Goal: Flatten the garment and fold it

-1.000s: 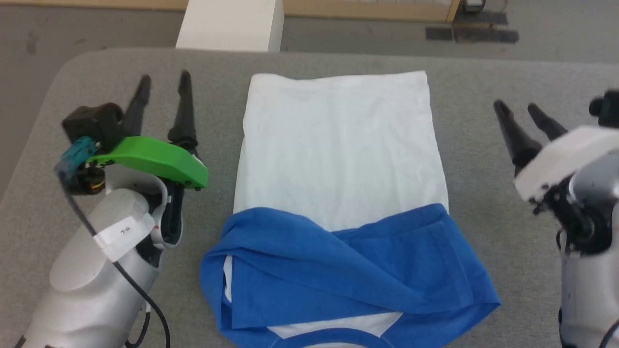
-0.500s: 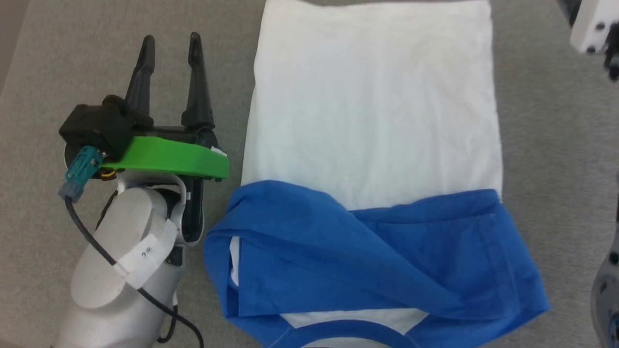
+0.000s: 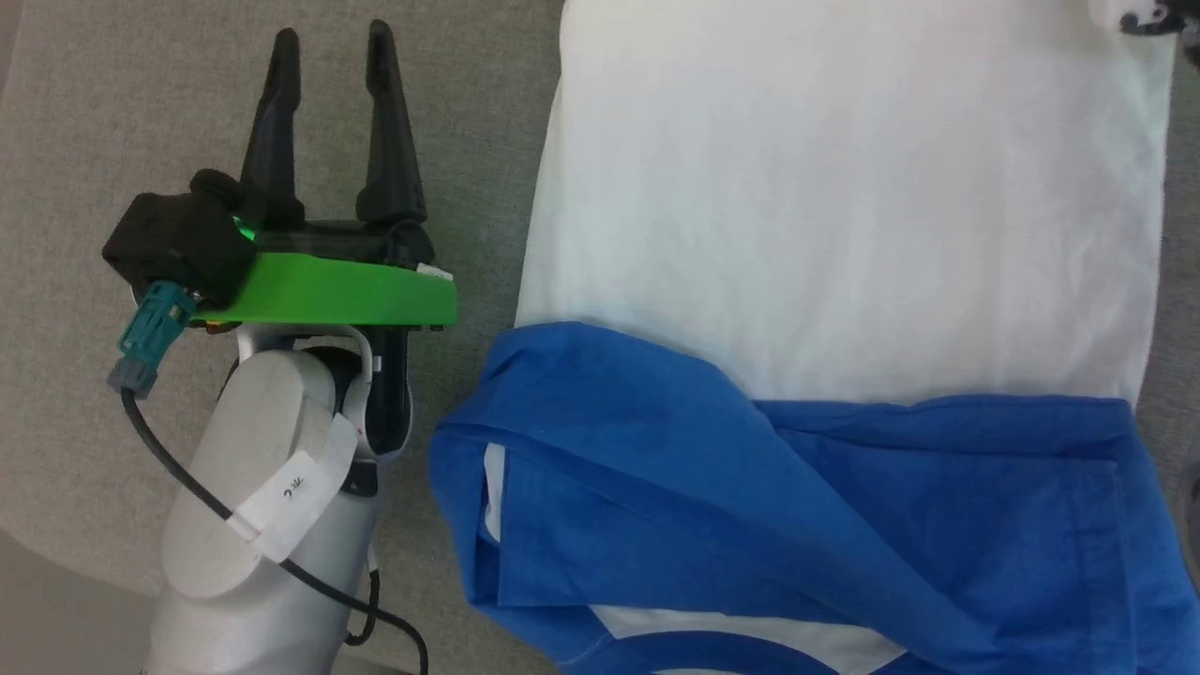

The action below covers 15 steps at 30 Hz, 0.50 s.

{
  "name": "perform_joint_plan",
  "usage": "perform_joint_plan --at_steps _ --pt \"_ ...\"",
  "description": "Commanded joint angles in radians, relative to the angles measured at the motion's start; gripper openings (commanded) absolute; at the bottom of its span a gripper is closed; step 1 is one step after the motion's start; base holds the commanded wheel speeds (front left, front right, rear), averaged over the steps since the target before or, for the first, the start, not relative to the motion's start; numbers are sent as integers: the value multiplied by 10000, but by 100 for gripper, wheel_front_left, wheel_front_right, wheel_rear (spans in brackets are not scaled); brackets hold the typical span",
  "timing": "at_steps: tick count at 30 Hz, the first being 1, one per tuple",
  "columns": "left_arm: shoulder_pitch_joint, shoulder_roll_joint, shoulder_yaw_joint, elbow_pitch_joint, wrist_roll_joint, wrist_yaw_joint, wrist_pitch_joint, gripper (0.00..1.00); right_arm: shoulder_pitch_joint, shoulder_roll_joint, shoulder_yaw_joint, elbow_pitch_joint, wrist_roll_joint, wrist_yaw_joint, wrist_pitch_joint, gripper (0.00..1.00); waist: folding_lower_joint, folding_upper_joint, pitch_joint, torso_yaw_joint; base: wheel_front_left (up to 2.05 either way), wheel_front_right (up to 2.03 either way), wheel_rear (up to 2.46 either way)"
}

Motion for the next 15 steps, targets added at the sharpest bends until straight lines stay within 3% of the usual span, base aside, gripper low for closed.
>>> perform_joint_plan --at_steps 1,3,4,5,10,15 --pt "65 -90 99 29 85 -96 -45 100 107 52 101 231 113 -11 255 100 -1 0 186 185 0 0 0" --pt "98 -159 195 78 149 -182 -45 100 165 -12 189 292 277 -11 598 100 -1 0 193 175 0 0 0" --pt "123 -188 241 107 184 -224 -45 100 186 -44 208 289 377 -11 782 29 -1 0 183 158 0 0 0" --pt "142 -202 275 136 211 -254 -45 100 192 -60 227 244 458 -11 902 0 -1 0 171 139 0 0 0" --pt "56 -80 376 386 153 -461 55 100 100 -106 241 -275 849 -11 901 0 -1 0 -6 -113 0 0 0" --pt "-963 403 607 598 -561 -872 1469 100 -2 15 444 -871 1444 -11 305 0 -1 0 -205 -573 0 0 0"
